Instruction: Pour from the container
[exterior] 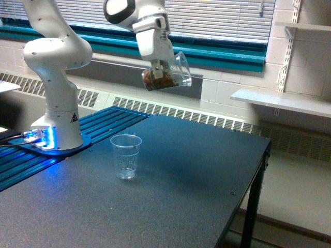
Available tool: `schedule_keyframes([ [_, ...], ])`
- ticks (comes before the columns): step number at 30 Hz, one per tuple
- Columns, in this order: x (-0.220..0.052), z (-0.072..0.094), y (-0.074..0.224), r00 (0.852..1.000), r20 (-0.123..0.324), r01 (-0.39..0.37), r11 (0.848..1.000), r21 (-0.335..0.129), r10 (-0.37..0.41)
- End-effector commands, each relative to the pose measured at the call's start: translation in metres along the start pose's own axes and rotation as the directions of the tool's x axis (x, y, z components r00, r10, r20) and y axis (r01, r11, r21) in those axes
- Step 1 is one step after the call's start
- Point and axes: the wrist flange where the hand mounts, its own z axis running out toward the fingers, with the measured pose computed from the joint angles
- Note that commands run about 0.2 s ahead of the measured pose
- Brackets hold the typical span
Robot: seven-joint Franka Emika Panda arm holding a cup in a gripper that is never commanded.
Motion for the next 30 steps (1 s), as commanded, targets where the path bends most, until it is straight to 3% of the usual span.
schedule_keyframes([
  [1,-0.010,-0.004,0.017,1.000,0.003,-0.026,0.999,-0.025,0.026],
  [15,-0.035,-0.003,0.042,0.992,0.056,-0.110,0.992,-0.061,0.113],
  [30,-0.058,-0.003,0.066,0.973,0.100,-0.199,0.974,-0.110,0.210],
])
